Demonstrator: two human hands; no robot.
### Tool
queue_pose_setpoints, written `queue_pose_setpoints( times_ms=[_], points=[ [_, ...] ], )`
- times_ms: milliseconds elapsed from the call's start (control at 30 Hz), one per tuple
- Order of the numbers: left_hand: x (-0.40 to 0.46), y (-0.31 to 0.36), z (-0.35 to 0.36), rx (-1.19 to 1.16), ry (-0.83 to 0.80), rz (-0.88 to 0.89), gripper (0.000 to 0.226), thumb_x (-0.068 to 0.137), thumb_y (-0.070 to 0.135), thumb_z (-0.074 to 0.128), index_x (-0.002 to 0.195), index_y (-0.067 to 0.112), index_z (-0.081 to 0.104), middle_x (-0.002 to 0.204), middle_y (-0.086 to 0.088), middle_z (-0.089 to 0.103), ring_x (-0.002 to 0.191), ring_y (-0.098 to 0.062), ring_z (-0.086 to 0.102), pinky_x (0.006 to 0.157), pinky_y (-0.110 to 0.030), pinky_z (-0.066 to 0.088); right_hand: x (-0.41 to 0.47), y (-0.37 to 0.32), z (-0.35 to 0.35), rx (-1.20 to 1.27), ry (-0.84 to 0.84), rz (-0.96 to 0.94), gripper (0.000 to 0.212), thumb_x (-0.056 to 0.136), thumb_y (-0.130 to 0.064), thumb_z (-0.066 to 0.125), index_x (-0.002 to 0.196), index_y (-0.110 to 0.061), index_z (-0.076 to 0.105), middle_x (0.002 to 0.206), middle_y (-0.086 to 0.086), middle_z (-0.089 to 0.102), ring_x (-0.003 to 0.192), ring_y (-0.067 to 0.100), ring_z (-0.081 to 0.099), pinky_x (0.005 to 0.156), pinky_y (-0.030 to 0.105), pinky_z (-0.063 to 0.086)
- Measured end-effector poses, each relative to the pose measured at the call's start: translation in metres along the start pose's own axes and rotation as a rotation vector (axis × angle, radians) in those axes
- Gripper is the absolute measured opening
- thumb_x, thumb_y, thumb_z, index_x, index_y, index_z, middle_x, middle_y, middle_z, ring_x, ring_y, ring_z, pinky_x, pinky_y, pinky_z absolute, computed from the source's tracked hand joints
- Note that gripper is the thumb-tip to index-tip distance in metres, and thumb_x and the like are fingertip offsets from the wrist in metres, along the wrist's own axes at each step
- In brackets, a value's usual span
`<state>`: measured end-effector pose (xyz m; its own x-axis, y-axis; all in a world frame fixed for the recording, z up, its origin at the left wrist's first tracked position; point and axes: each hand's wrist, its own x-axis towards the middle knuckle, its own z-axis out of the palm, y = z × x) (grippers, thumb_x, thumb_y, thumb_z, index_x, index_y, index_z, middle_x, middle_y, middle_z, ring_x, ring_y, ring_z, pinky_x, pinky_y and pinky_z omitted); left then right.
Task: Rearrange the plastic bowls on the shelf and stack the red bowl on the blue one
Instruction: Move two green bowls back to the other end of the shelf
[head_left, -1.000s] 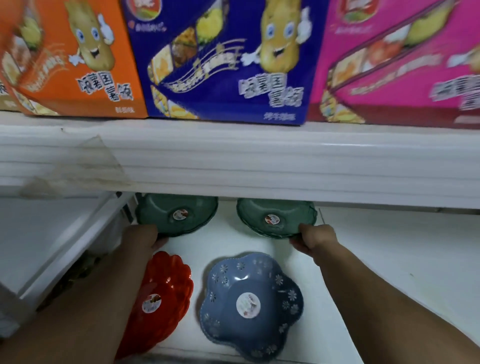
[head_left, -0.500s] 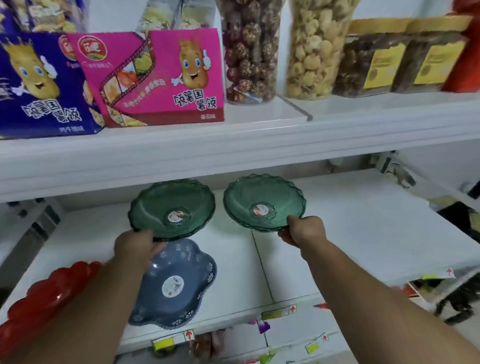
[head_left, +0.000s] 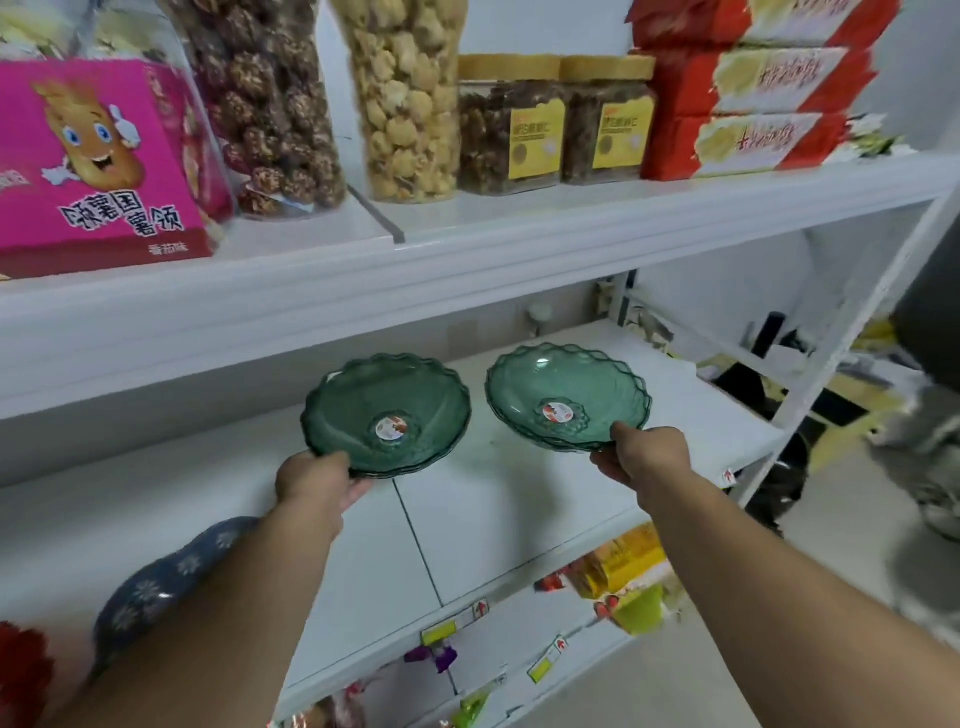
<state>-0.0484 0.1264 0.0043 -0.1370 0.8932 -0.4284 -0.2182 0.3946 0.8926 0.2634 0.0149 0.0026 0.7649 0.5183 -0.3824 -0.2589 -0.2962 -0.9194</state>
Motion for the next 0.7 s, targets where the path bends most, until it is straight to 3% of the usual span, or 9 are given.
queue_pose_setpoints(
  times_ms=[200,367,433,533,567,700],
  points=[
    [-0.016,-0.027,0.071,-0.002,0.021,0.006,0.016,0.087,-0.009,0.052,0.092,0.005,0.057,0.106,-0.02,0.067,0.075,-0.031,0.069,0.05,-0.027,0.06,0.058,-0.016,-0.057,0.006,-0.009,-0.007,0.03,0.094,-0.013,0.062,0.107,0.013,0.059,0.077,0.025,0.069,0.047,0.027,0.069,0.058,0.041,0.064],
    [-0.038,-0.059,0.137,-0.07,0.095,-0.004,0.024,0.086,-0.009,0.051,0.106,0.003,0.057,0.101,-0.019,0.067,0.073,-0.029,0.069,0.046,-0.024,0.057,0.116,-0.034,-0.106,-0.021,-0.067,-0.016,0.028,0.094,-0.012,0.061,0.105,0.013,0.059,0.075,0.026,0.068,0.055,0.031,0.069,0.063,0.042,0.064],
    [-0.047,-0.072,0.16,-0.058,0.12,-0.004,0.022,0.086,-0.009,0.052,0.105,0.001,0.059,0.097,-0.019,0.067,0.076,-0.03,0.07,0.053,-0.027,0.06,0.139,-0.039,-0.122,-0.044,-0.091,-0.021,0.025,0.091,-0.01,0.062,0.1,0.013,0.061,0.07,0.026,0.071,0.055,0.033,0.07,0.07,0.051,0.064],
    [-0.055,-0.09,0.188,-0.012,0.168,-0.022,0.013,0.085,-0.008,0.057,0.095,-0.001,0.061,0.097,-0.021,0.071,0.081,-0.032,0.072,0.077,-0.039,0.062,0.172,-0.047,-0.141,-0.077,-0.122,-0.024,0.021,0.089,-0.011,0.062,0.096,0.009,0.062,0.054,0.018,0.071,0.05,0.031,0.071,0.079,0.055,0.062],
    [-0.058,-0.095,0.196,0.005,0.194,-0.034,0.012,0.085,-0.007,0.058,0.095,-0.001,0.062,0.094,-0.022,0.072,0.076,-0.03,0.072,0.077,-0.039,0.062,0.181,-0.049,-0.145,-0.08,-0.13,-0.02,0.021,0.089,-0.011,0.062,0.096,0.008,0.061,0.053,0.017,0.07,0.05,0.03,0.071,0.079,0.054,0.062],
    [-0.061,-0.103,0.226,0.003,0.222,-0.02,0.009,0.084,-0.002,0.064,0.092,0.003,0.064,0.094,-0.021,0.071,0.074,-0.028,0.072,0.046,-0.027,0.058,0.211,-0.058,-0.154,-0.072,-0.16,-0.013,0.013,0.092,-0.01,0.06,0.087,0.003,0.058,0.074,0.024,0.07,0.055,0.031,0.069,0.068,0.045,0.064]
  ],
)
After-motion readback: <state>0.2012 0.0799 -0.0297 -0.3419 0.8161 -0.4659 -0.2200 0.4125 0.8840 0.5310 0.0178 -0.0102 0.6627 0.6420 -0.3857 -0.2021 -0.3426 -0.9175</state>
